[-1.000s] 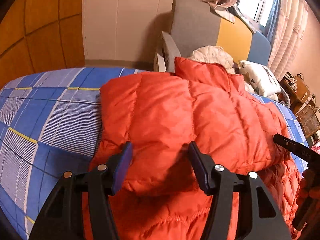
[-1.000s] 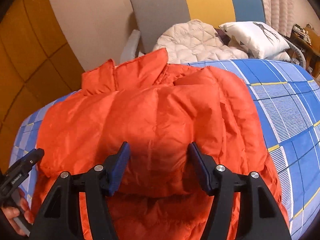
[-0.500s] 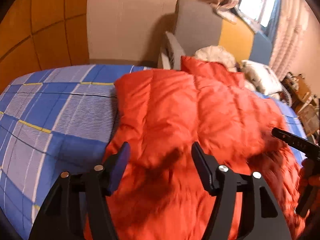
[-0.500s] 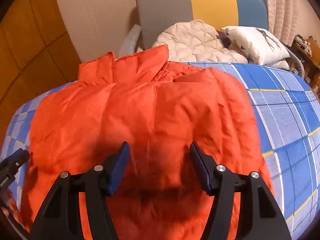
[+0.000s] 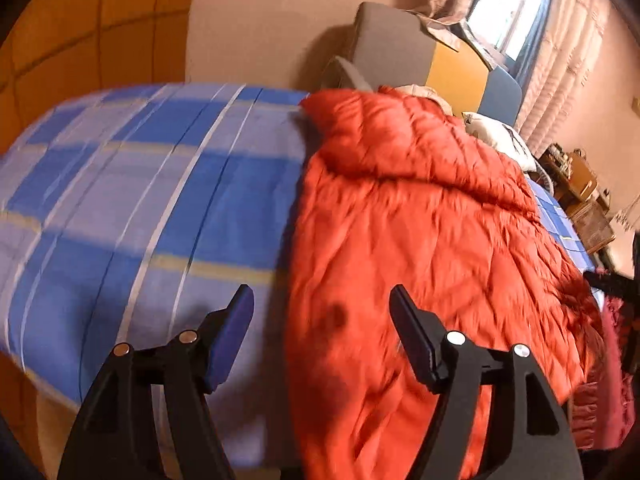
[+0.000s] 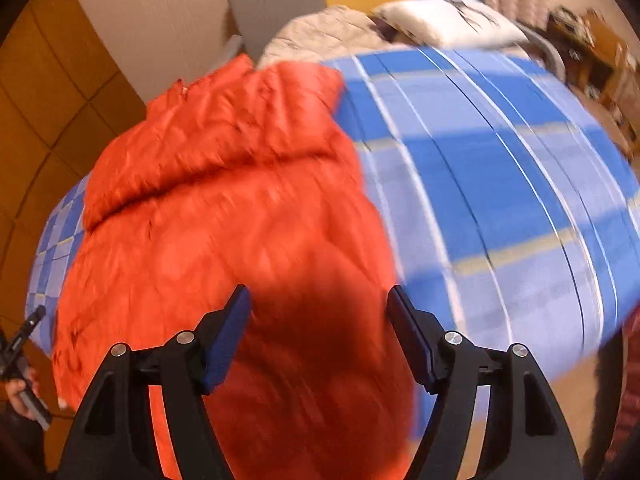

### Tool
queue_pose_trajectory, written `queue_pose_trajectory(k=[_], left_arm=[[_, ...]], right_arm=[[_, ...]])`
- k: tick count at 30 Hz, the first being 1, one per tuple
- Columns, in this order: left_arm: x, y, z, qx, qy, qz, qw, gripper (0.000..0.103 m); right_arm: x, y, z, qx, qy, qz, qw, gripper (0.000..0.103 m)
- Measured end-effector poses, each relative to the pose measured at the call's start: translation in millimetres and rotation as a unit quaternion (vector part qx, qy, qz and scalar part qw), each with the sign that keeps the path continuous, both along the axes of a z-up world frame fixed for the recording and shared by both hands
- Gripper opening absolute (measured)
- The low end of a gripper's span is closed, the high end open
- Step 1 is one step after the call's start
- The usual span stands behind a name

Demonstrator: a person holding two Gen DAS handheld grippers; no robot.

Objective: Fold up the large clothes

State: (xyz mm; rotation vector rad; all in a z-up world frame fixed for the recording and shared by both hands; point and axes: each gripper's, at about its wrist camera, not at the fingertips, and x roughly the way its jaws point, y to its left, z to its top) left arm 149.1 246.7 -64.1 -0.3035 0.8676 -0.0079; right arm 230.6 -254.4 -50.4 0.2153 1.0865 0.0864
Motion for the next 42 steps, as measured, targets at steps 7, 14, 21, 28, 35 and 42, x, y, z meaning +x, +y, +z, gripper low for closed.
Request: queue_pose_trajectory(k=[7, 14, 21, 28, 35, 42], left_arm=[[-37, 11, -38, -0.092, 0.033, 0.004, 0.9952, 0.061], [-50, -17, -55, -0.115, 0.052, -0.026, 0.9916, 0.034], [-65, -17, -41, -0.106, 0.03, -0.034, 0.9934, 0.008], [-101, -8, -27, -0.108, 0.035, -0.052, 0.9922, 0.008], [-145, -1, -10, -0.122, 0.028, -0.072, 0.9895, 0.007], [-146, 7, 21, -0.134, -0.017, -0.086, 0.9872, 0.007]], right_arm=[[-50, -14, -31, 0.074, 0.033, 0.004, 0.997, 0.07], [-61, -6, -35, 0.082, 0.023, 0.018, 0.996, 0.046], [-72, 3, -22, 0.064, 0.01, 0.057, 0.996, 0.017], [-110, 6, -10, 0.05, 0.022, 0.099, 0.994, 0.016], [-154, 19, 10, 0.035, 0.022, 0.139, 0.989, 0.013], [-156, 26, 48, 0.033, -0.028, 0.147, 0.988, 0.011]])
